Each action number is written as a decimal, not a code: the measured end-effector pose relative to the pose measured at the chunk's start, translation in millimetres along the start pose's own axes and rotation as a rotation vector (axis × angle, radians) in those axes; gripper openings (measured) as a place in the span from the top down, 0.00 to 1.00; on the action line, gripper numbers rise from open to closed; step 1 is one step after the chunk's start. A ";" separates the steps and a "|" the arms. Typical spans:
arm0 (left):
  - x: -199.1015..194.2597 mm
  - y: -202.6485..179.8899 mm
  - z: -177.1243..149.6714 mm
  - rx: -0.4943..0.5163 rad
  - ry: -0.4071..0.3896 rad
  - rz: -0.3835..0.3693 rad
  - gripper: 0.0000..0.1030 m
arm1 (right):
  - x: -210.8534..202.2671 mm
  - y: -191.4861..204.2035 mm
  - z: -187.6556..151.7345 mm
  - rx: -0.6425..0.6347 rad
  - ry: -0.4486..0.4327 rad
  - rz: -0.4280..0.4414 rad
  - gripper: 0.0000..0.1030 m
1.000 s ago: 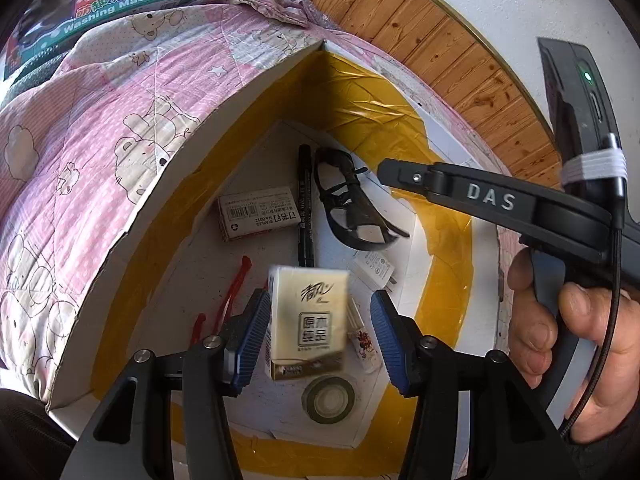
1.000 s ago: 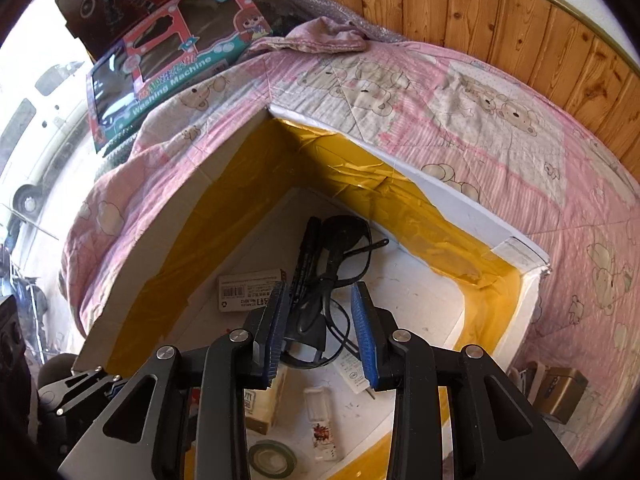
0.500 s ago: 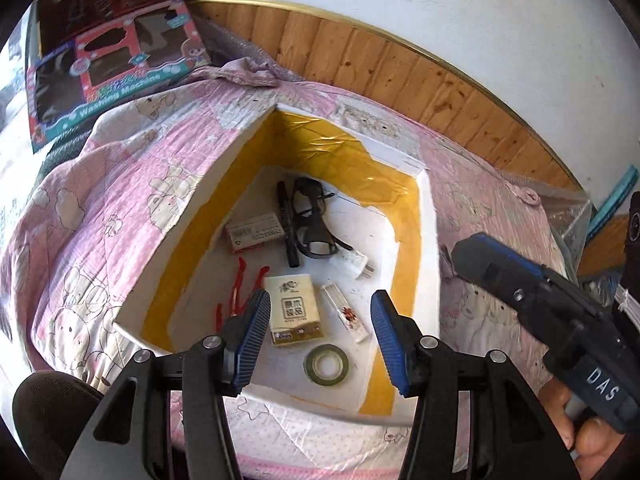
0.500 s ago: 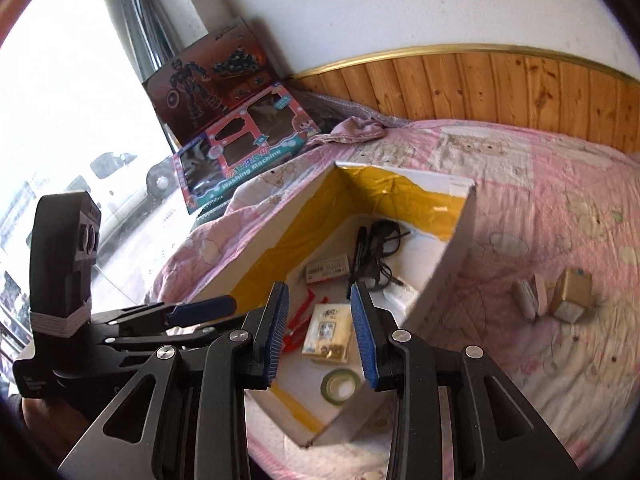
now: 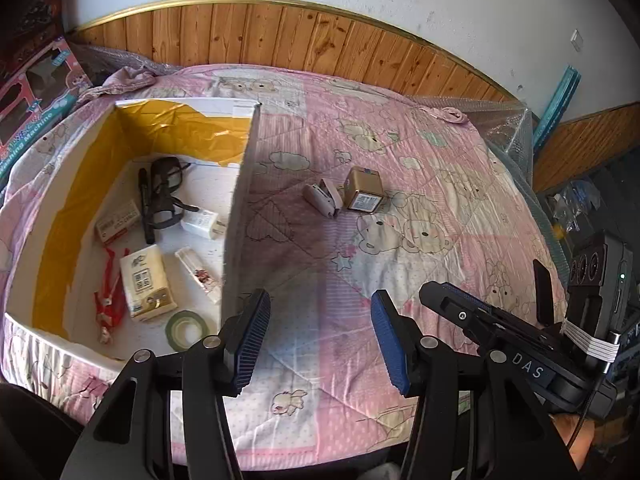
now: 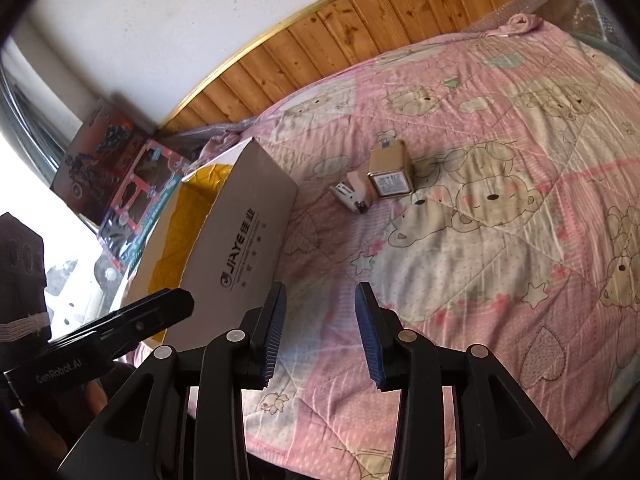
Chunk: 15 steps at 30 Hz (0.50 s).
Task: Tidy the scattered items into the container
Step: 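Open both tools to release the tissue pack and glasses into the box, then grasp the white stapler with the left tool while the right tool grasps the gold tin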
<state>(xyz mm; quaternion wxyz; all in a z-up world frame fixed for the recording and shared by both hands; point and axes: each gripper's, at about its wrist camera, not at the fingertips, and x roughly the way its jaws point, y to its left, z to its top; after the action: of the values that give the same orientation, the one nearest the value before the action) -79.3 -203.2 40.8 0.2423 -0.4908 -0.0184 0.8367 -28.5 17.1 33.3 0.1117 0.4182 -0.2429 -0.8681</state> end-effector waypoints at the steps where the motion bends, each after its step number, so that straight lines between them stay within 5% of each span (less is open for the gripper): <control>1: 6.9 -3.3 5.5 -0.005 0.005 -0.004 0.46 | 1.0 -3.0 7.2 0.004 -0.002 -0.005 0.61; 7: 52.9 -14.3 48.8 -0.029 0.017 0.015 0.45 | 25.6 -20.3 57.0 0.018 -0.015 -0.054 0.54; 15: 119.6 -0.1 91.3 -0.126 0.078 0.042 0.44 | 107.6 -32.5 104.1 -0.065 0.064 -0.153 0.50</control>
<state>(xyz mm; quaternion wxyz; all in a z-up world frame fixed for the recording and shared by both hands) -203.0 -133.5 -9.0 0.1938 -0.5374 -0.0510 0.8192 -176.7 36.4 -0.4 0.0663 0.4594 -0.1782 -0.8677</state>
